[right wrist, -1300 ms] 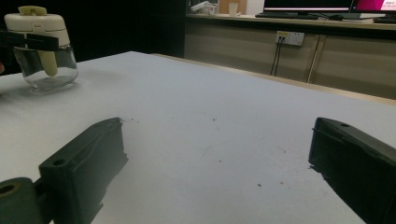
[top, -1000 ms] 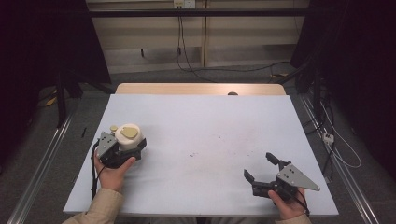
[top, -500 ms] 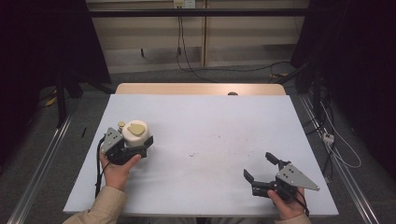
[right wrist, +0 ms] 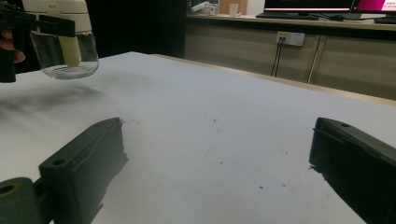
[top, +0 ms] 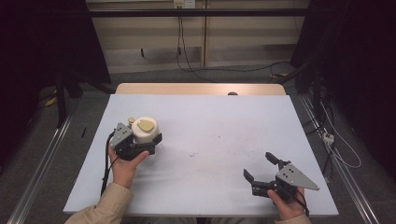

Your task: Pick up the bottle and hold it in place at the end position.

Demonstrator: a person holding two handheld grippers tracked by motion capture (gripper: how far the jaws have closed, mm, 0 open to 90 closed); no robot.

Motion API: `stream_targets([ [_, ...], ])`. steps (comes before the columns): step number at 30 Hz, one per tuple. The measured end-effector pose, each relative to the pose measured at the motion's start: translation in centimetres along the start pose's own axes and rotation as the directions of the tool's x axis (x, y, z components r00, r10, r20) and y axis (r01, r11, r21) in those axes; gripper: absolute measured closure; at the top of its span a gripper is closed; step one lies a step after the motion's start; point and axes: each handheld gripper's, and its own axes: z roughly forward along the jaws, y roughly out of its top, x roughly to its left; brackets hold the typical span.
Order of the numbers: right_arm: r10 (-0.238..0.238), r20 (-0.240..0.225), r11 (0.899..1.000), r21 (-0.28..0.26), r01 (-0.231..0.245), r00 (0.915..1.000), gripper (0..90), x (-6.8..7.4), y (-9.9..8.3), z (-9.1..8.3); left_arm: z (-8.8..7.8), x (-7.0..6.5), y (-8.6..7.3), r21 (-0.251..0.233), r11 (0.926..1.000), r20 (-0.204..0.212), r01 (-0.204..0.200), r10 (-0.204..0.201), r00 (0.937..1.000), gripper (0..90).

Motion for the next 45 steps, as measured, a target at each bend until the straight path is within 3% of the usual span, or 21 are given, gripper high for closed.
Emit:
stream_targets([
  [45, 0.008, -0.001, 1.0, -0.005, -0.008, 1.0, 3.0, 0.0, 0.0, 0.0, 5.6, -2.6, 0.6, 0.021, 0.9998, 0.064, -0.002, 0.0, 0.9979, 6.3],
])
